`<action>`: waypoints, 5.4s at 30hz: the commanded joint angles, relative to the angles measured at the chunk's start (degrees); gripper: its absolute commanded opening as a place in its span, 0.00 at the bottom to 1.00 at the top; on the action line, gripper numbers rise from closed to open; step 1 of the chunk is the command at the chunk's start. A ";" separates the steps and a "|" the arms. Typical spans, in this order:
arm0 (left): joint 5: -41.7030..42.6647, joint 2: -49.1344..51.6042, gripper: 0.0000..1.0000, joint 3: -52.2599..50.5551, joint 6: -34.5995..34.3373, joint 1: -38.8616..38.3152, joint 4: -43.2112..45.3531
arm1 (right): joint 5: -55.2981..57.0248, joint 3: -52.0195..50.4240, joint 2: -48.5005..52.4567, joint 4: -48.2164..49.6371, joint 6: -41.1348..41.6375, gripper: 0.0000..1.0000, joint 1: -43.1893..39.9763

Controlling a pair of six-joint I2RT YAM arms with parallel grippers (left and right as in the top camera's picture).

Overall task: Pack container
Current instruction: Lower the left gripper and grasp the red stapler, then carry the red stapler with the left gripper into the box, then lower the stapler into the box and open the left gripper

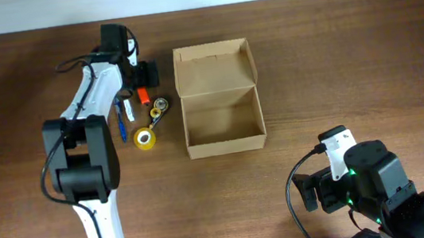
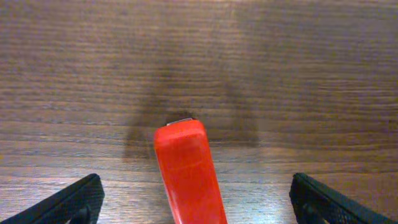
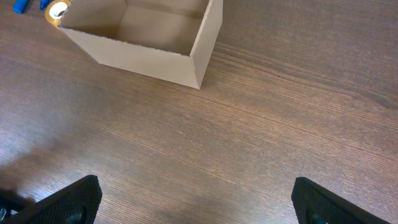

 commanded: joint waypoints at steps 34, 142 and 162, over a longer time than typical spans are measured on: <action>-0.83 2.86 0.28 1.16 -2.45 -0.02 -2.32 | -0.31 -0.20 -0.02 0.13 -0.24 0.99 0.35; 22.36 -21.94 0.02 -21.49 58.53 -22.03 -9.09 | -0.31 -0.20 -0.02 0.15 -0.24 0.99 0.35; 19.67 -18.05 0.07 -21.57 58.49 -22.01 -9.33 | -0.31 -0.20 -0.02 0.15 -0.24 0.99 0.35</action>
